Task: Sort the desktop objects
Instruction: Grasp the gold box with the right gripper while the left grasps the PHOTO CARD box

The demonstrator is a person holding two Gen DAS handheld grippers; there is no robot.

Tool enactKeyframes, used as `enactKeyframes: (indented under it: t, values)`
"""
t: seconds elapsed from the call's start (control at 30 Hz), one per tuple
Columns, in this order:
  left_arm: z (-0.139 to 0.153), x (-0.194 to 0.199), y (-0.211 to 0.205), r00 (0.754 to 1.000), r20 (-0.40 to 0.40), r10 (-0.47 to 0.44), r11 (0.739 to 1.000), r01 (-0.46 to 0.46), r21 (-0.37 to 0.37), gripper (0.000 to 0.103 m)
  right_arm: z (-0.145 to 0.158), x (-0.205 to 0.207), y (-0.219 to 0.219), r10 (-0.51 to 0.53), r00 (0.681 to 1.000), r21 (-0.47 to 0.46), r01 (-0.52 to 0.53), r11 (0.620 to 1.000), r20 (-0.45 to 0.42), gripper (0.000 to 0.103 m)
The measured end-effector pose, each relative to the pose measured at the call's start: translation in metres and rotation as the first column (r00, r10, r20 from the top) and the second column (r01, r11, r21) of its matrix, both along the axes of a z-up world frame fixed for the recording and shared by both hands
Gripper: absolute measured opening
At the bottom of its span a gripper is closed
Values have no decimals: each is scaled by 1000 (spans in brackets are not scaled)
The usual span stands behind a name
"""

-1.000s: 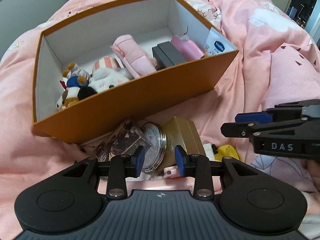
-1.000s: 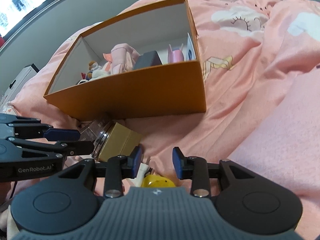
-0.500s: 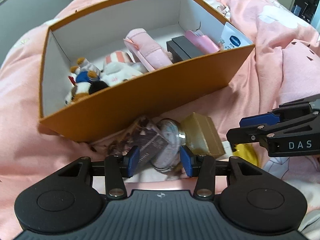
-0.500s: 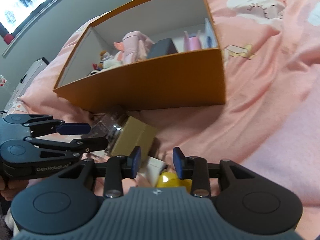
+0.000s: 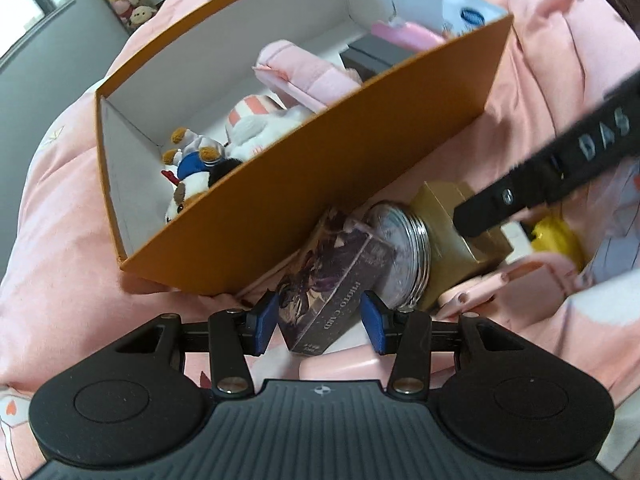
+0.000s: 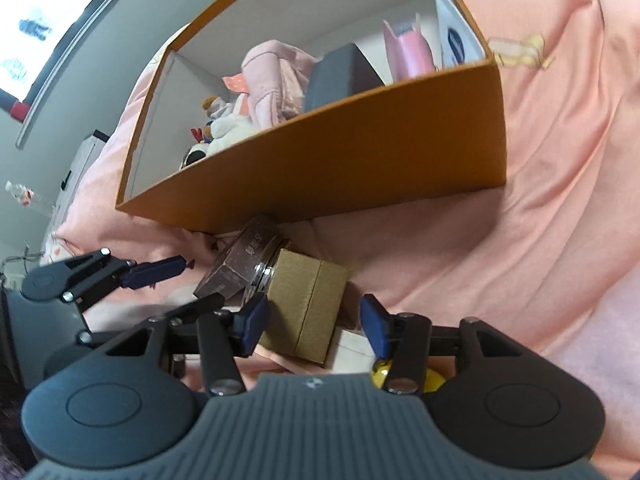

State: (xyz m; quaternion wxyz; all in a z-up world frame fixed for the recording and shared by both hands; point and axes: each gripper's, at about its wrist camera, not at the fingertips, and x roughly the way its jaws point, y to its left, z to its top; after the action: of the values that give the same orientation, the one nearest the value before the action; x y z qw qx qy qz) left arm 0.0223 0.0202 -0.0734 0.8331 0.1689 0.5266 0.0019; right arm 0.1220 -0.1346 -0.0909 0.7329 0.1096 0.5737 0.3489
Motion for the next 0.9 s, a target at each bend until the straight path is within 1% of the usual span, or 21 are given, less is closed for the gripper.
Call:
enactKeyframes:
  t: [0.13,0.2,0.4,0.47,0.57,0.73,0.8,0.83,0.9]
  values:
    - [-8,0,-7,999,-7,-45,998,45,49,53,-4,2,3,-4,999,16,5,1000,-36,58]
    - [-11,1,-10,998,-8,-63,995,63,75,57,-5,2,5,2,999,22,-1,1000,-47,59]
    - [-23,3,-17,995,-15,-97,986,98,136,57,-9,0,14,27,998,0,-27,1000,-50,59]
    - [-25,2,-21,993,-5,-118,981,118,154,57,-11,0,15,28,998,-7,-28,1000,-53,59]
    - [-25,1,-23,990,6,-142,978,139,158,56,-14,2,17,29,998,-13,-30,999,-59,58]
    - [-26,2,-18,991,7,-134,983,132,129,54,-22,4,20,41,995,11,-40,999,-86,56]
    - [-24,2,-17,991,6,-133,984,131,118,51,-23,4,19,34,995,21,-32,999,-95,53]
    - [-24,1,-16,991,4,-134,985,133,112,48,-22,4,17,32,995,28,-29,999,-95,52]
    - [-22,-1,-15,991,7,-135,985,133,109,45,-20,3,15,23,995,32,-20,999,-95,52]
